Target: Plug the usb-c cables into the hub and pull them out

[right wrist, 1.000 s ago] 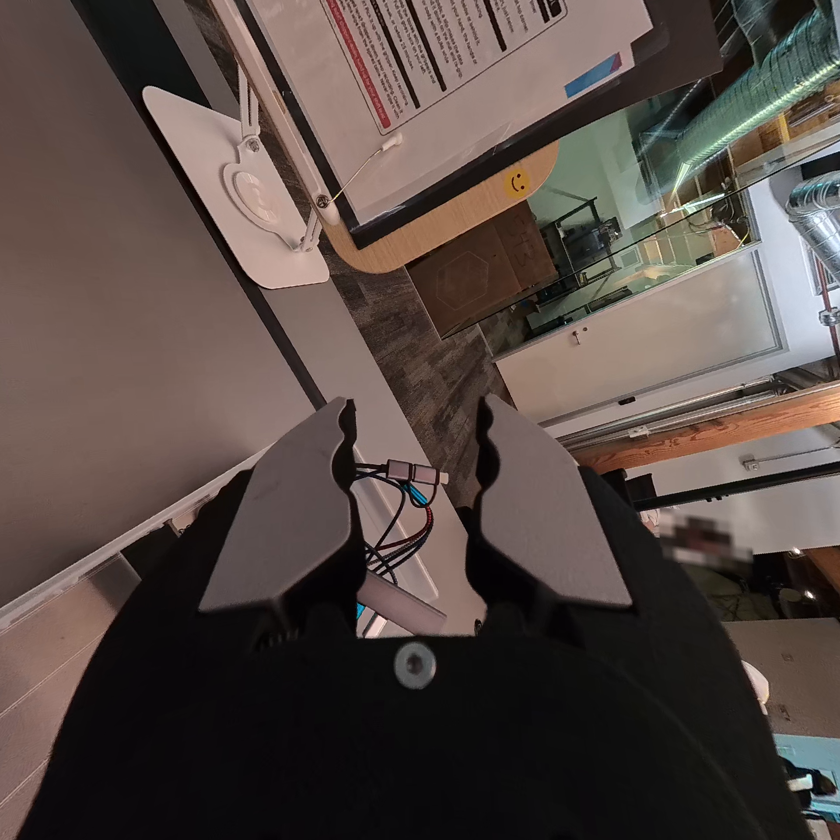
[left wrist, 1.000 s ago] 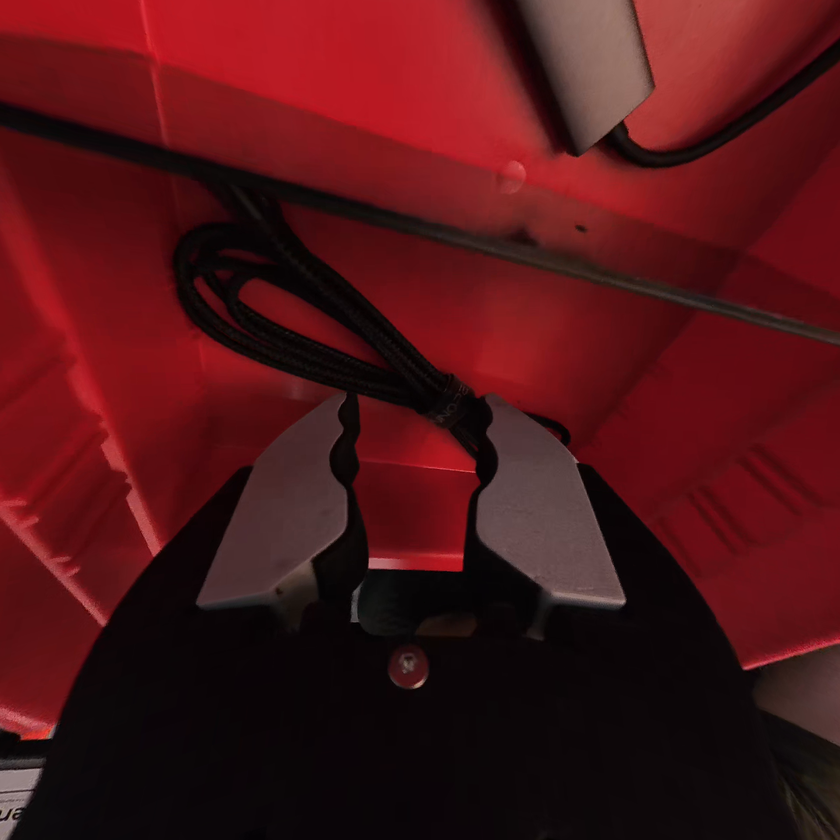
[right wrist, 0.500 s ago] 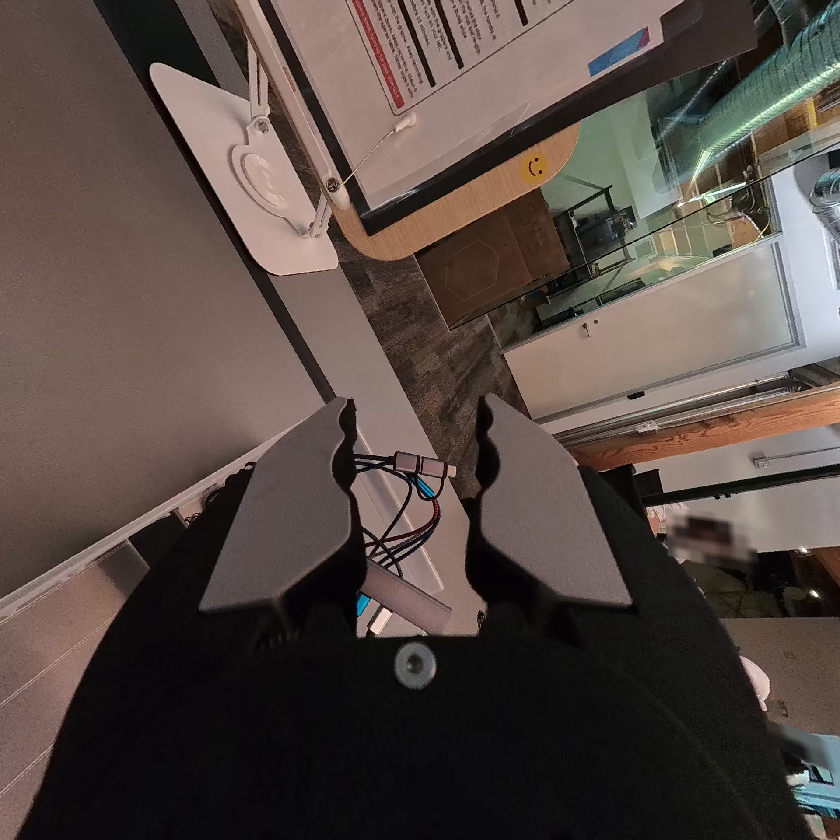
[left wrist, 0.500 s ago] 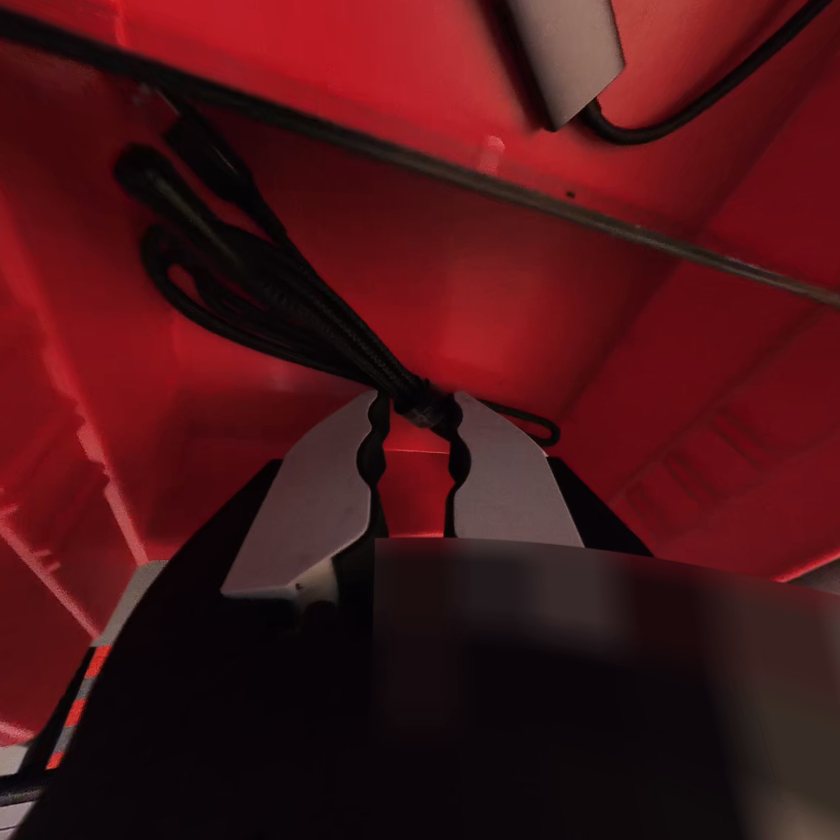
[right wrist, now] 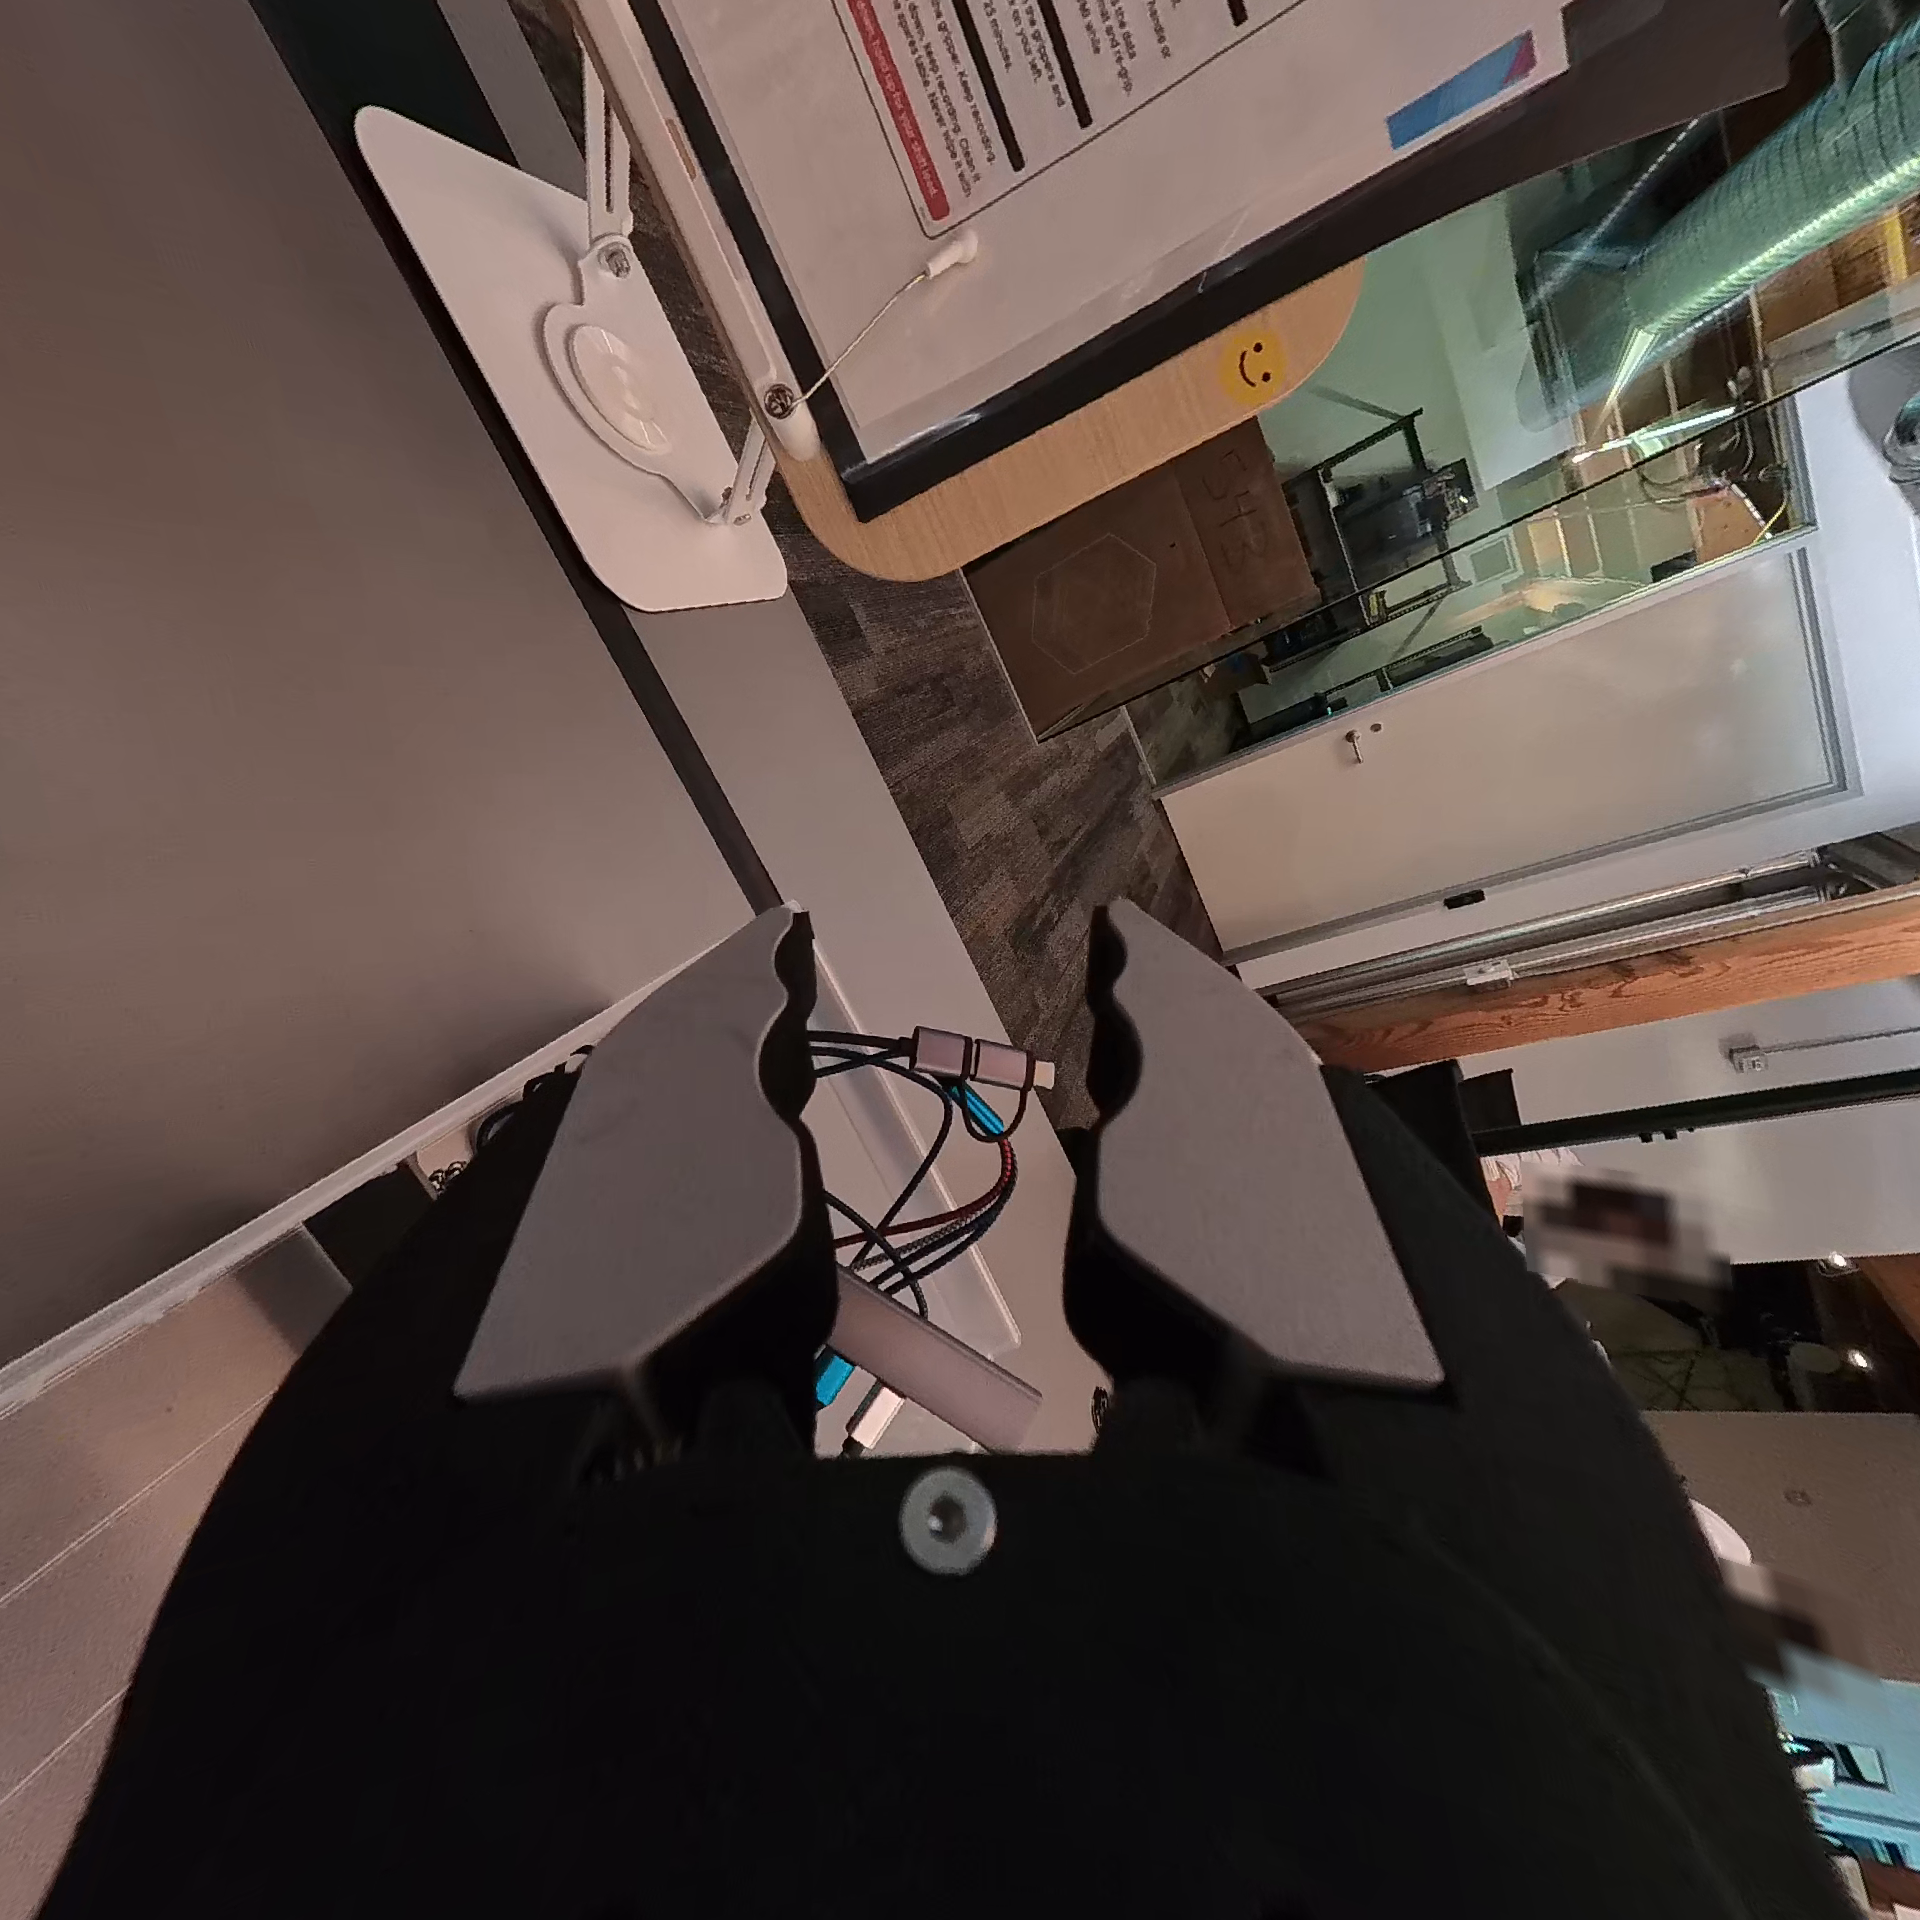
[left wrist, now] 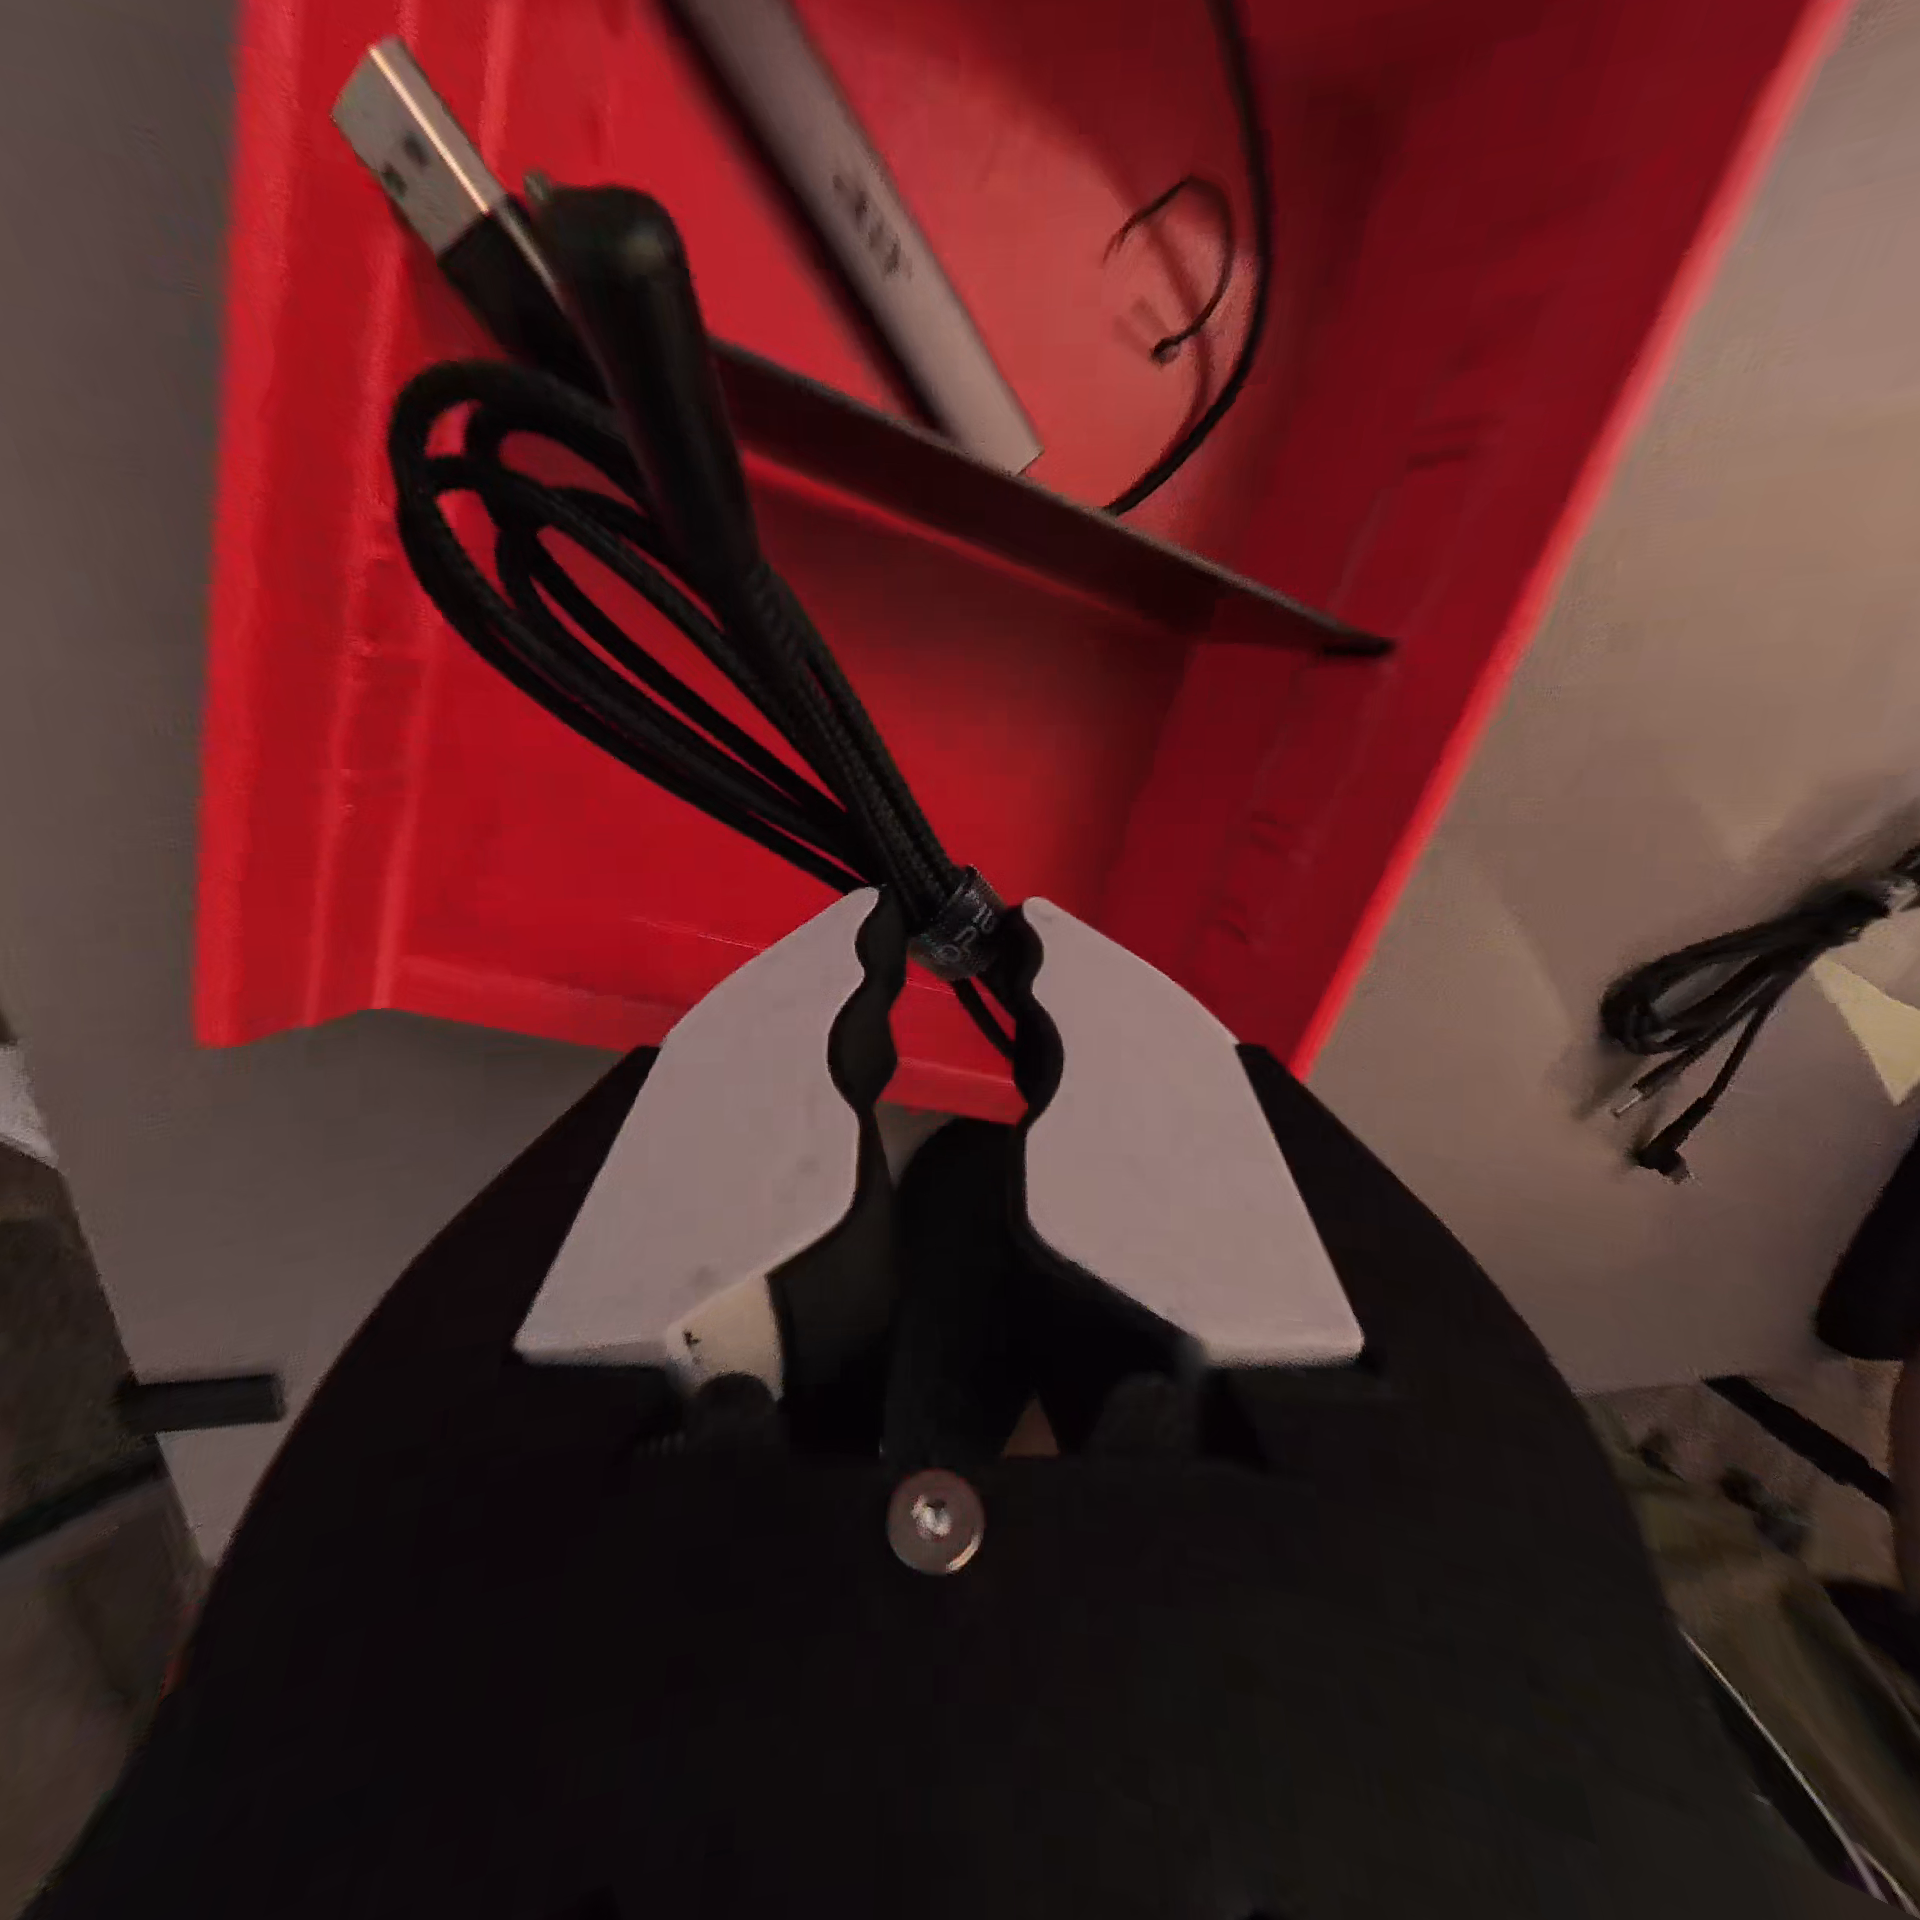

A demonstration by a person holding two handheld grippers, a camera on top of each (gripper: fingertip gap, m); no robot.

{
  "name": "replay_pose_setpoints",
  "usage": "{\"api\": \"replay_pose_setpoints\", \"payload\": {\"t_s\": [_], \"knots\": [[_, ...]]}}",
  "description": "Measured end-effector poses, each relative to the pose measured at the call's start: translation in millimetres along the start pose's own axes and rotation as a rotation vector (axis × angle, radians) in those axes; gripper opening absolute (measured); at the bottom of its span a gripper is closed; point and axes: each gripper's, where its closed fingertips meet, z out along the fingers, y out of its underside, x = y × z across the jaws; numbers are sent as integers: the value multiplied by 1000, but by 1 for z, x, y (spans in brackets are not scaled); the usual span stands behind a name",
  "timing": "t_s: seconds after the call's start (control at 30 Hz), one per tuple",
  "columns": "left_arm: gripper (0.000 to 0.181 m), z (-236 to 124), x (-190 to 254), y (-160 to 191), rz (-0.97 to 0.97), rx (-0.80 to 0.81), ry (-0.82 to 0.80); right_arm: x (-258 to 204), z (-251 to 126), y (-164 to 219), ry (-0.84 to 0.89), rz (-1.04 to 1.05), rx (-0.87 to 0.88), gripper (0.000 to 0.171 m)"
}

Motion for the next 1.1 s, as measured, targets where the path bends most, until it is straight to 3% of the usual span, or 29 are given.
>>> {"api": "replay_pose_setpoints", "payload": {"t_s": [0.1, 0.23, 0.33, 0.43, 0.63, 0.77, 0.9, 0.97, 1.1], "knots": [[18, -41, 31, -4, 116, 177, 10, -1, 1, 0, 0, -2, -1, 51], [18, -72, 126, 5, 574, 321, 133, -3, 2, -3, -6, -12, -2, 51], [18, -53, 204, 23, 1046, 298, 179, -6, 3, -5, -12, -24, -2, 51], [18, -5, 263, 36, 1306, 195, 191, -9, 4, -9, -19, -35, 4, 51], [18, 100, 297, 63, 1449, -143, 231, -7, 3, -12, -18, -36, 23, 51], [18, 136, 302, 75, 1467, -254, 245, -6, 4, -9, -18, -32, 21, 52], [22, 142, 308, 87, 1417, -317, 337, -5, 3, -11, -13, -31, 29, 51], [54, 135, 320, 78, 1338, -253, 401, -4, 2, -11, -11, -33, 32, 51], [59, 94, 322, 40, 1198, -69, 481, -3, 2, -10, -6, -30, 32, 51]]}}
